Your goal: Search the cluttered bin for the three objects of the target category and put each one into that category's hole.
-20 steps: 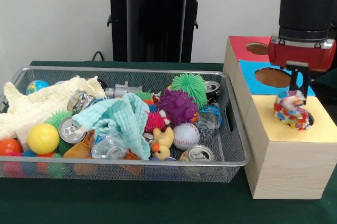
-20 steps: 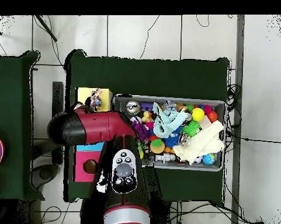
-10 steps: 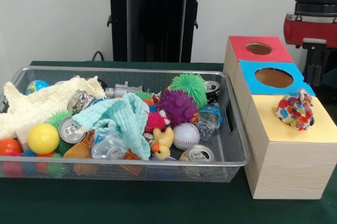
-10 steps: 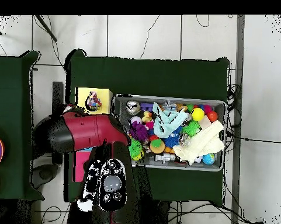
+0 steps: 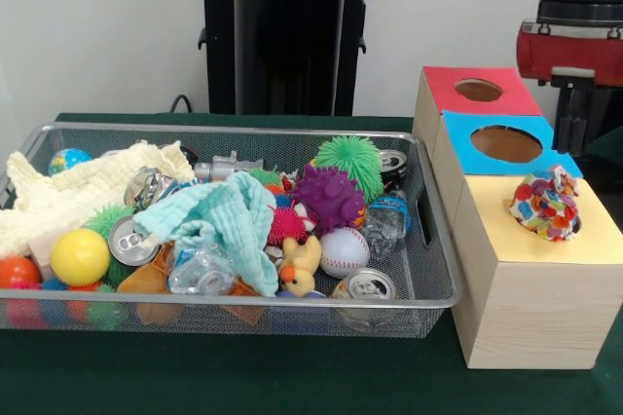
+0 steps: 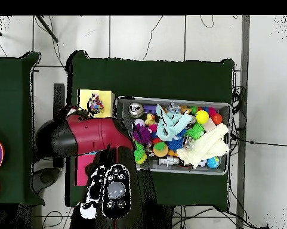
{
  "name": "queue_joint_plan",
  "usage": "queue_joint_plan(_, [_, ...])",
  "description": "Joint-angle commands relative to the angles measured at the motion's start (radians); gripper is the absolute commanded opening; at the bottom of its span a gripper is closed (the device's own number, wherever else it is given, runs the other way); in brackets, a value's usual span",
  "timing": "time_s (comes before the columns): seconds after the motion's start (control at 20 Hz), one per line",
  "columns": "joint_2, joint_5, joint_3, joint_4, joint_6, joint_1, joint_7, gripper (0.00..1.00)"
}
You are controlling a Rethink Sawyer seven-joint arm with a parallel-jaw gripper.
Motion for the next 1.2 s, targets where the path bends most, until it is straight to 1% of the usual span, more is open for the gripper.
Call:
queue_joint_plan(0.05, [0.01, -0.059, -0.01, 0.059, 0.101, -0.005, 0.007, 0.0])
queue_joint_plan(0.35, [0.015, -0.091, -0.073, 0.035, 0.088, 0.033, 0.015, 0.0])
queue_joint_plan(0.6, [0.021, -0.113, -0.109, 0.019, 0.069, 0.05, 0.02, 0.0])
queue_joint_plan(0.8, [0.034, -0.126, -0.142, -0.009, 0.042, 0.07, 0.051, 0.0])
queue_joint_plan(0.9, [0.048, -0.131, -0.169, -0.035, 0.015, 0.087, 0.079, 0.0])
queue_joint_plan(0.95, [0.067, -0.137, -0.192, -0.058, -0.009, 0.098, 0.096, 0.0])
queue_joint_plan(1.2, [0.118, -0.134, -0.236, -0.107, -0.064, 0.118, 0.133, 0.0])
